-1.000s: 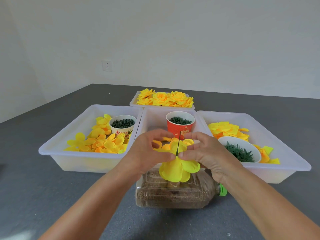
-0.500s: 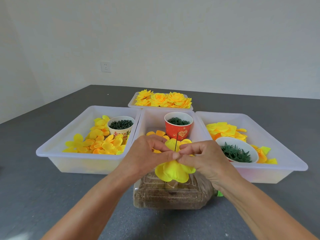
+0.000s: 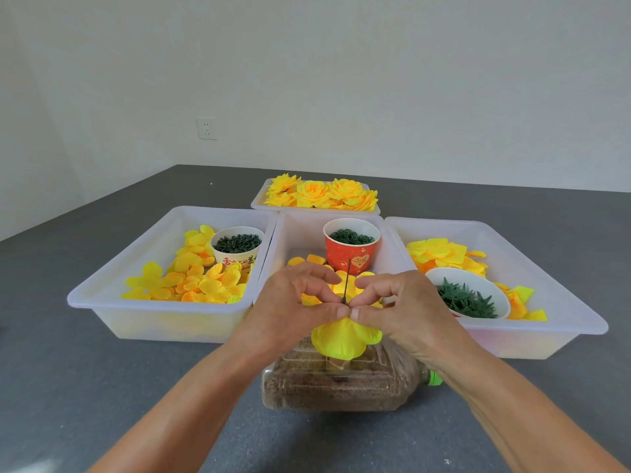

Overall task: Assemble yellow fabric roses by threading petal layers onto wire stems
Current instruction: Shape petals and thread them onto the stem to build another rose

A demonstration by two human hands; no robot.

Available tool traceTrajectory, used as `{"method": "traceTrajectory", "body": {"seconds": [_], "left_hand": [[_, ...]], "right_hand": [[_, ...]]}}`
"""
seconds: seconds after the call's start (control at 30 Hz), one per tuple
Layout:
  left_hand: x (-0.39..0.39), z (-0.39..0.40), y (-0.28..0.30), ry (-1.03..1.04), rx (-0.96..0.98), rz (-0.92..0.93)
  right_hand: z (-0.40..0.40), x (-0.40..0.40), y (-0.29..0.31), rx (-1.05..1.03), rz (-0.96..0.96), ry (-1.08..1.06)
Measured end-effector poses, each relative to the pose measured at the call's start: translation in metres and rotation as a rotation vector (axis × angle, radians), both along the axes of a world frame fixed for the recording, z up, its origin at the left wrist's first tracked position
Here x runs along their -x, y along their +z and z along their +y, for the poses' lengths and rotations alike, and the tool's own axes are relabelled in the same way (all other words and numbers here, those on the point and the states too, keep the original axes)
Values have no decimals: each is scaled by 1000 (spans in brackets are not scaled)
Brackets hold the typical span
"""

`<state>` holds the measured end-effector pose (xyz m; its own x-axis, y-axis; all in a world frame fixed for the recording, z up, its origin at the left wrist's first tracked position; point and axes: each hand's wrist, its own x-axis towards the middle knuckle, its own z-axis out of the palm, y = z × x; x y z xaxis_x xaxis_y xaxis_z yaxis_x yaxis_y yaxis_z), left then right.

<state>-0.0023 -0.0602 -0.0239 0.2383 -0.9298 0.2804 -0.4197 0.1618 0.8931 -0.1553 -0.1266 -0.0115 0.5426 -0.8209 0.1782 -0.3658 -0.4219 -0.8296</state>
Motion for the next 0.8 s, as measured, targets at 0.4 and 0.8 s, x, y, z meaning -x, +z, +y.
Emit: {"method": "traceTrajectory", "body": {"seconds": [0.4,0.8], "left_hand": [[-1,-2,6,-41,-46,-40],[-3,-5,14,-157,-93,13]], "right_hand": [[1,5,-6,-93,-102,10],[-131,68,10,134,11,-428]]}}
